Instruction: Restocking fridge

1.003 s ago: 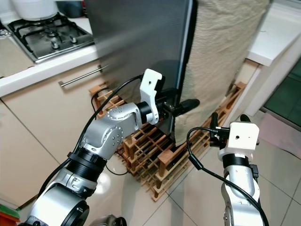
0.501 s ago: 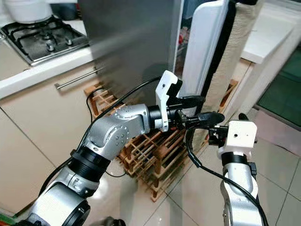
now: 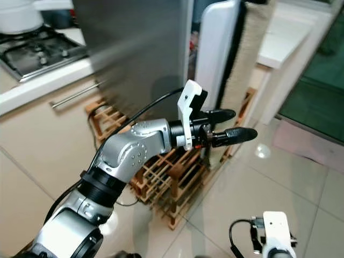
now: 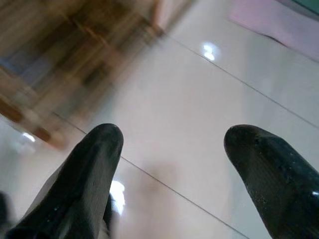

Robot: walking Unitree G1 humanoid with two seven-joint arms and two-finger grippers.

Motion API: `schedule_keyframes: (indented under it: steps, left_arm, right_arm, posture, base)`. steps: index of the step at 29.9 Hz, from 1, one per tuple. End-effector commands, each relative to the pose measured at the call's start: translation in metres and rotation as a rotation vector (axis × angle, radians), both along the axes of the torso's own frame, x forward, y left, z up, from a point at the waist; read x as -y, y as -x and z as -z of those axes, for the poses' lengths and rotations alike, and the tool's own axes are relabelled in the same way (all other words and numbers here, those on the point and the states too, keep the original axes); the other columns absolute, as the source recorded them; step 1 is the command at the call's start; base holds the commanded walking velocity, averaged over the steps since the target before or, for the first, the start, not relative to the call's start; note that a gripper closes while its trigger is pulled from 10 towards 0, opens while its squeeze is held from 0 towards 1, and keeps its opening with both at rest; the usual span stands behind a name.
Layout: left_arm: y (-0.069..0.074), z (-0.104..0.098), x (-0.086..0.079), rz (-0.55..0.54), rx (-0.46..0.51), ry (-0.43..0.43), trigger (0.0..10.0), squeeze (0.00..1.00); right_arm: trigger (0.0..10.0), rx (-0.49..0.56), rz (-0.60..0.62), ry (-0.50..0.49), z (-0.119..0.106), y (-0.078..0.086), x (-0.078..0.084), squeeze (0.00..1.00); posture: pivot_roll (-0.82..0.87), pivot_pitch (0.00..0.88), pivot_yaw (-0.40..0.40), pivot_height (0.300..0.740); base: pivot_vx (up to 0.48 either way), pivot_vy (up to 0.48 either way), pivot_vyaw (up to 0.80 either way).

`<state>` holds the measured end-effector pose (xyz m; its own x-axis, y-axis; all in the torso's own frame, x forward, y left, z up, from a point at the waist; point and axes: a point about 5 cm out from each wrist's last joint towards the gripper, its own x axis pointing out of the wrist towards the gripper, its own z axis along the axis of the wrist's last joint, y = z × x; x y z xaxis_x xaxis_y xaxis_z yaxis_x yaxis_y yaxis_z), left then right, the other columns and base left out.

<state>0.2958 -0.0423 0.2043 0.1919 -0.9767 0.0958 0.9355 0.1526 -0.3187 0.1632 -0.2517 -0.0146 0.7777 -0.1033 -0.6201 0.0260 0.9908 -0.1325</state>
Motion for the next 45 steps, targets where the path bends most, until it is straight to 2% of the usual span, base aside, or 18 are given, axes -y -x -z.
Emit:
schedule_keyframes:
  steps: [1,4,5,8,9,11,19,22,24,26,28,32,35,38,41,42,43,45]
  left_arm:
    - [0.0,-0.027,0.018,0.002,0.078,0.054,10.0,0.0]
    - [-0.01,-0.023,0.005,-0.081,0.117,0.016,10.0,0.0]
    - [-0.016,-0.018,-0.004,-0.141,0.153,-0.028,10.0,0.0]
    - [-0.029,-0.003,-0.032,-0.289,0.17,-0.11,10.0,0.0]
    - [-0.028,0.002,-0.044,-0.313,0.144,-0.109,10.0,0.0]
    - [-0.024,0.003,-0.048,-0.306,0.125,-0.098,10.0,0.0]
    - [-0.016,0.005,-0.051,-0.307,0.098,-0.079,10.0,0.0]
    - [-0.019,0.006,-0.057,-0.34,0.101,-0.083,10.0,0.0]
    - [-0.025,0.005,-0.064,-0.42,0.109,-0.084,10.0,0.0]
    - [-0.031,0.004,-0.068,-0.504,0.128,-0.088,10.0,0.0]
    - [-0.04,0.008,-0.073,-0.638,0.18,-0.138,10.0,0.0]
    - [-0.043,0.019,-0.075,-0.7,0.177,-0.173,10.0,0.0]
    - [-0.037,0.027,-0.072,-0.68,0.151,-0.172,10.0,0.0]
    - [-0.03,0.027,-0.068,-0.653,0.14,-0.145,10.0,0.0]
    - [-0.031,0.025,-0.067,-0.674,0.153,-0.123,10.0,0.0]
    - [-0.031,0.025,-0.067,-0.674,0.153,-0.123,10.0,0.0]
    - [-0.032,0.019,-0.066,-0.675,0.139,-0.088,10.0,0.0]
    - [-0.033,0.016,-0.065,-0.679,0.146,-0.077,10.0,0.0]
  right_arm:
    - [10.0,0.044,-0.128,-0.123,-0.004,-0.029,-0.028,0.0]
    - [10.0,0.07,-0.203,-0.184,-0.009,-0.044,-0.043,0.0]
    - [10.0,0.087,-0.249,-0.21,-0.012,-0.052,-0.052,0.0]
    - [10.0,0.115,-0.346,-0.263,-0.021,-0.066,-0.073,0.0]
    - [10.0,0.115,-0.407,-0.3,-0.026,-0.067,-0.085,0.0]
    - [10.0,0.107,-0.446,-0.316,-0.028,-0.066,-0.09,0.0]
    - [10.0,0.058,-0.458,-0.33,-0.022,-0.061,-0.091,0.0]
    - [10.0,0.061,-0.489,-0.316,-0.024,-0.064,-0.092,0.0]
    - [10.0,0.063,-0.502,-0.313,-0.027,-0.065,-0.094,0.0]
    - [10.0,0.108,-0.495,-0.28,-0.032,-0.067,-0.093,0.0]
    - [10.0,0.203,-0.415,-0.242,-0.042,-0.075,-0.089,0.0]
    - [10.0,0.331,-0.288,-0.149,-0.061,-0.087,-0.078,0.0]
    - [10.0,0.408,-0.238,-0.099,-0.078,-0.08,-0.069,0.0]
    - [10.0,0.484,-0.238,-0.068,-0.093,-0.057,-0.064,0.0]
    - [10.0,0.553,-0.227,0.01,-0.103,-0.036,-0.056,0.0]
    - [10.0,0.553,-0.227,0.01,-0.103,-0.036,-0.056,0.0]
    - [10.0,0.536,-0.215,0.052,-0.094,-0.024,-0.045,0.0]
    - [10.0,0.518,-0.199,0.071,-0.086,-0.018,-0.039,0.0]
  posture:
    - [-0.24,0.0,0.041,0.732]
    - [-0.23,0.0,0.042,0.732]
    - [-0.23,0.0,0.042,0.732]
    - [-0.2,0.0,0.038,0.732]
    - [-0.19,0.0,0.035,0.732]
    - [-0.18,0.0,0.033,0.732]
    - [-0.17,0.0,0.029,0.732]
    - [-0.17,0.0,0.03,0.732]
    - [-0.17,0.0,0.03,0.732]
    - [-0.17,0.0,0.03,0.732]
    - [-0.17,0.0,0.029,0.732]
    - [-0.17,0.0,0.026,0.732]
    - [-0.18,0.0,0.028,0.732]
    - [-0.2,0.0,0.029,0.732]
    - [-0.21,0.0,0.031,0.732]
    - [-0.21,0.0,0.031,0.732]
    - [-0.22,0.0,0.037,0.732]
    - [-0.23,0.0,0.043,0.732]
  base:
    - [0.0,0.0,0.0]
    - [0.0,0.0,0.0]
    - [0.0,0.0,0.0]
    - [0.0,0.0,0.0]
    - [0.0,0.0,0.0]
    - [0.0,0.0,0.0]
    - [0.0,0.0,0.0]
    - [0.0,0.0,0.0]
    - [0.0,0.0,0.0]
    - [0.0,0.0,0.0]
    - [0.0,0.0,0.0]
    - [0.0,0.0,0.0]
    - [0.0,0.0,0.0]
    - [0.0,0.0,0.0]
    - [0.0,0.0,0.0]
    - [0.0,0.0,0.0]
    - [0.0,0.0,0.0]
    - [0.0,0.0,0.0]
